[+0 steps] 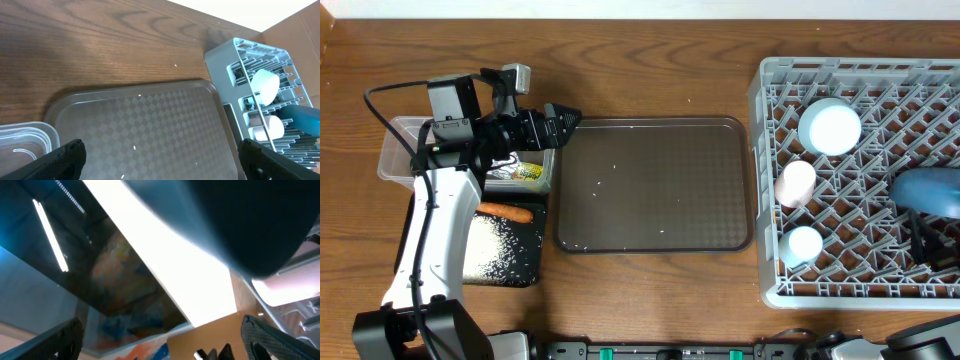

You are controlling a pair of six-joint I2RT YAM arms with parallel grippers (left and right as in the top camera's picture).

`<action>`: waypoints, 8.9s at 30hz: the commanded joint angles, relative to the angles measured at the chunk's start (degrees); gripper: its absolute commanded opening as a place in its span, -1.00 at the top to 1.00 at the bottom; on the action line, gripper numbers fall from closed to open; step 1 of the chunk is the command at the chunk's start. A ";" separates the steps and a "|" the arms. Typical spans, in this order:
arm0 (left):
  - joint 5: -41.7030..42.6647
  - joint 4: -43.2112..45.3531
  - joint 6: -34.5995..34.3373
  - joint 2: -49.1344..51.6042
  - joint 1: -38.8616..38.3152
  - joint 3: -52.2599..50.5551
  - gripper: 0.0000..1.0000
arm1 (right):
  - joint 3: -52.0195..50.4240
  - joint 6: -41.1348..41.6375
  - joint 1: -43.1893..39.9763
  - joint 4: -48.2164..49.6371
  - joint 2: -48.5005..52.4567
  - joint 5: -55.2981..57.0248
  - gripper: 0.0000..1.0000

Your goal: Sort waste into correct bins and load items into the dishwasher rack

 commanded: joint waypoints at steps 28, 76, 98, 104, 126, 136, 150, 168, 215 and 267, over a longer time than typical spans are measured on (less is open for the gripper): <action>0.13 0.09 -0.52 -0.55 0.15 -0.11 -1.00 | 3.41 -71.80 1.03 -37.42 -2.16 0.66 -0.99; 0.13 0.09 -0.52 -0.55 0.15 -0.11 -1.00 | 32.13 -12.33 96.45 -0.92 -2.05 94.14 -0.98; 0.13 0.09 -0.52 -0.55 0.15 -0.11 -1.00 | 32.02 -12.33 96.72 -0.98 -2.49 94.16 -0.98; 0.13 0.09 -0.52 -0.55 0.15 -0.11 -1.00 | 32.02 -12.33 96.45 -0.98 -8.68 94.16 -0.99; 0.13 0.09 -0.52 -0.55 0.15 -0.11 -1.00 | 32.02 -12.33 91.17 -1.03 -50.84 94.16 -0.99; 0.13 0.09 -0.52 -0.55 0.15 -0.11 -1.00 | 32.02 -12.33 86.79 -4.92 -56.85 94.16 -0.99; 0.13 0.09 -0.52 -0.55 0.15 -0.11 -1.00 | 31.98 -12.33 81.59 -30.38 -64.39 94.16 -0.99; 0.13 0.09 -0.52 -0.55 0.15 -0.11 -1.00 | 27.47 -13.00 79.91 -35.98 -71.91 95.67 -0.99; 0.13 0.09 -0.52 -0.55 0.15 -0.11 -1.00 | -51.17 -15.04 73.33 54.73 -86.82 91.71 -0.98; 0.13 0.09 -0.52 -0.55 0.15 -0.11 -1.00 | -51.17 -19.45 73.29 54.75 -86.82 91.58 -0.99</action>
